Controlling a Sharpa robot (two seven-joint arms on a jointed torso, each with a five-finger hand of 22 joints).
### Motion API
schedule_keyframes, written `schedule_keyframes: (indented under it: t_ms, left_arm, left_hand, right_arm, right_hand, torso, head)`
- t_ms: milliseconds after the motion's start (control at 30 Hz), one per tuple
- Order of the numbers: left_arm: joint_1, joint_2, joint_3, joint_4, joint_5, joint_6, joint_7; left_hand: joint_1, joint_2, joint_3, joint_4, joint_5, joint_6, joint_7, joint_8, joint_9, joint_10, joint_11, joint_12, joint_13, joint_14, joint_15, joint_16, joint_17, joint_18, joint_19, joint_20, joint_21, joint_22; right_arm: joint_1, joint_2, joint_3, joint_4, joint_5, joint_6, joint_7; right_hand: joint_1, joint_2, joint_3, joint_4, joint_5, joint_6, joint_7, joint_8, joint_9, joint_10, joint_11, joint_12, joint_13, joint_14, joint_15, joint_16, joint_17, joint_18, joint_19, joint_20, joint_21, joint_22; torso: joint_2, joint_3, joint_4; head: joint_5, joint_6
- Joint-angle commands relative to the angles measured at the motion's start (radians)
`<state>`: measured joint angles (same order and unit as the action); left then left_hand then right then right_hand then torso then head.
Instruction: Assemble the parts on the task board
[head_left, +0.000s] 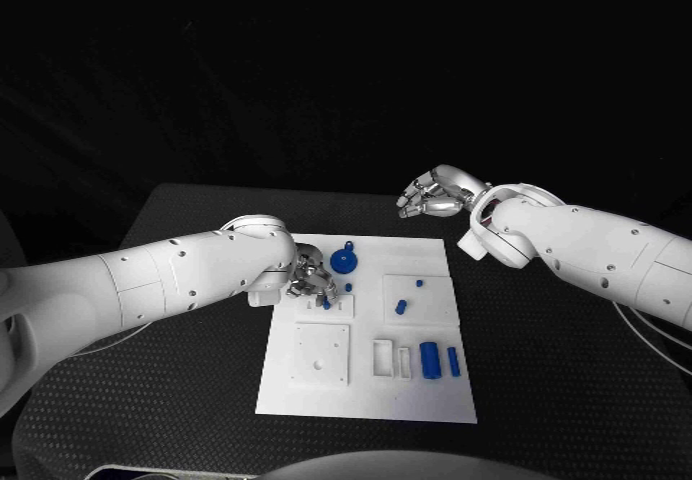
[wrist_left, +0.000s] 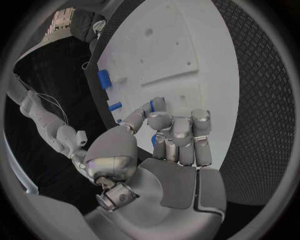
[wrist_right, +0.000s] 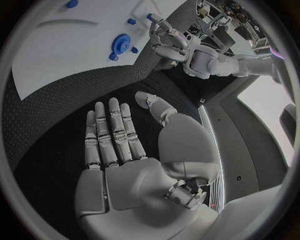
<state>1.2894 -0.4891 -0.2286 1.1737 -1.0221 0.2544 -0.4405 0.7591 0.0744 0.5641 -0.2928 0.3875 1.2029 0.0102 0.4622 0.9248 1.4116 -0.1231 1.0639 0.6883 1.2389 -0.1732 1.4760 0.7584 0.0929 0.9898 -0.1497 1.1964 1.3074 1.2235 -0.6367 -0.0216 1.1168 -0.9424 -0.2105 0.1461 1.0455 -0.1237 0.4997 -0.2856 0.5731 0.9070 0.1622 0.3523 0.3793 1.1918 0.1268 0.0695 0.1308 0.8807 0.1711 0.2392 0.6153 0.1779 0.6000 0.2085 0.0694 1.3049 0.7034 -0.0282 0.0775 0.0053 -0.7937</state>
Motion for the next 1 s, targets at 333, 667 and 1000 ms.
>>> schedule_keyframes:
  t_ms: [333,667,1000]
  left_arm:
    - [-0.019,-0.024,-0.01,0.036,-0.023,-0.02,-0.051]
    - [-0.021,-0.027,-0.01,0.037,-0.023,-0.03,-0.053]
    - [-0.021,-0.025,-0.01,0.024,-0.024,-0.078,-0.057]
  left_hand:
    - [0.022,0.009,0.149,0.045,-0.003,0.052,-0.042,-0.005,-0.002,-0.01,-0.007,-0.007,-0.002,0.029,-0.034,-0.007,-0.002,0.013,0.008,-0.117,0.002,0.002]
    - [0.022,0.008,0.149,0.046,-0.004,0.052,-0.042,-0.005,-0.002,-0.01,-0.007,-0.007,-0.003,0.029,-0.034,-0.007,-0.002,0.013,0.008,-0.117,0.002,0.002]
    - [0.03,0.004,0.151,0.073,-0.123,0.039,-0.037,-0.016,-0.011,-0.01,-0.005,-0.011,-0.013,0.029,-0.039,-0.012,-0.007,0.014,0.009,-0.118,0.0,-0.001]
  right_arm:
    - [0.0,-0.003,0.0,0.005,-0.007,0.011,0.005]
    - [0.0,-0.005,0.0,0.012,-0.057,0.006,0.007]
    - [0.0,-0.005,0.0,0.01,-0.055,0.008,0.007]
  right_hand:
    - [0.001,0.002,0.003,0.003,0.005,-0.002,0.0,0.002,0.0,-0.002,0.0,0.006,0.0,-0.009,0.001,-0.006,0.001,-0.016,-0.007,0.002,-0.004,0.001]
    - [0.001,0.001,0.002,0.003,0.005,-0.002,-0.001,0.002,0.0,-0.002,0.0,0.006,0.0,-0.009,0.001,-0.006,0.001,-0.016,-0.007,0.002,-0.004,0.002]
    - [0.0,0.0,0.002,0.003,0.005,-0.002,-0.001,0.002,0.0,-0.001,0.0,0.007,0.0,-0.01,0.001,-0.006,0.001,-0.017,-0.008,0.002,-0.005,0.002]
  torso:
    - [0.0,0.001,-0.0005]
    - [0.0,0.0006,0.0003]
    - [0.001,-0.0005,-0.0003]
  head:
    - [0.001,0.001]
    - [0.0,0.0]
    - [-0.001,0.003]
